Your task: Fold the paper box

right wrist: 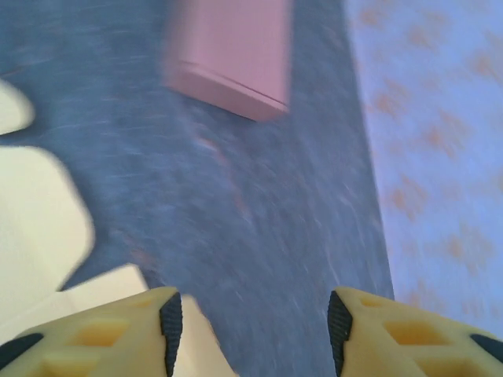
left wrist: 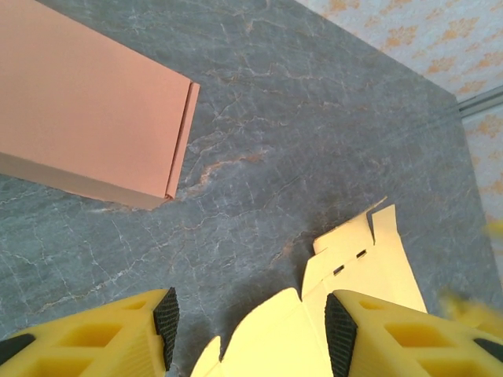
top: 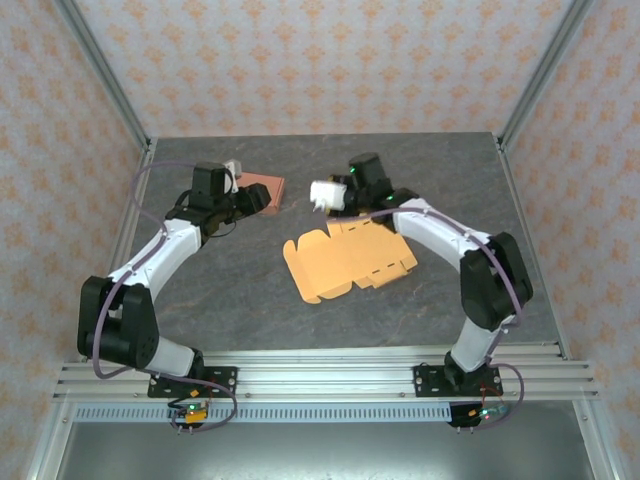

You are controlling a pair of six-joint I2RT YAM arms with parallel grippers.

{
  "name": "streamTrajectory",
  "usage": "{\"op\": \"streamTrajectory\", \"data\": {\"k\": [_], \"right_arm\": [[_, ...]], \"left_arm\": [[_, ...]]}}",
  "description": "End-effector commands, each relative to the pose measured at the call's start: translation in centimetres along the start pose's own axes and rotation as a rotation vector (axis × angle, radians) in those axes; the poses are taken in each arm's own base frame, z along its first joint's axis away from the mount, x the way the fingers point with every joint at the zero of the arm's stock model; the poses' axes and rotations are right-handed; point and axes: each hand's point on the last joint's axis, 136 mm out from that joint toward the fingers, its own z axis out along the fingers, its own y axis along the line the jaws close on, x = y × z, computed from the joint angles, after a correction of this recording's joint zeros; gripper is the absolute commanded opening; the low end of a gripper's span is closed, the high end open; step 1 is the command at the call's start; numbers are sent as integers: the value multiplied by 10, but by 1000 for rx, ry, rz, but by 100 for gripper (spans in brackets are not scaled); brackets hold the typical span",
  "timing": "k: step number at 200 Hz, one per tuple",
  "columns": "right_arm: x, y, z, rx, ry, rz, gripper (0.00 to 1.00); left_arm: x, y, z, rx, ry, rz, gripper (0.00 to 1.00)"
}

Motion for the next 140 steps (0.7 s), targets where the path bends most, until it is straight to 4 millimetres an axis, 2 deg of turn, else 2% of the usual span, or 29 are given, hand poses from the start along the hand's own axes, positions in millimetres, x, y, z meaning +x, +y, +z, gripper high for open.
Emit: {"op": "streamTrajectory", "data": {"k": [1,17,34,58,89,140], "right_arm": [[65,-52,-46,105,123,678,51],[110,-35,-58,49,230,898,49],[152,-1,-65,-21,372,977,49],[187,34,-62,-121,507,1052,49],[201,53,-46,-212,567,1063,49],[210,69,-16,-296,578,1147,49]], "left_arm": [[9,-11,13,21,44,64,54],[20,-9,23,-1,88,73,53],[23,-8,26,-8,82,73,53],[22,-9,29,-6,76,76,53],[21,-9,30,-12,84,72,53],[24,-5,27,-27,77,49,54]]}}
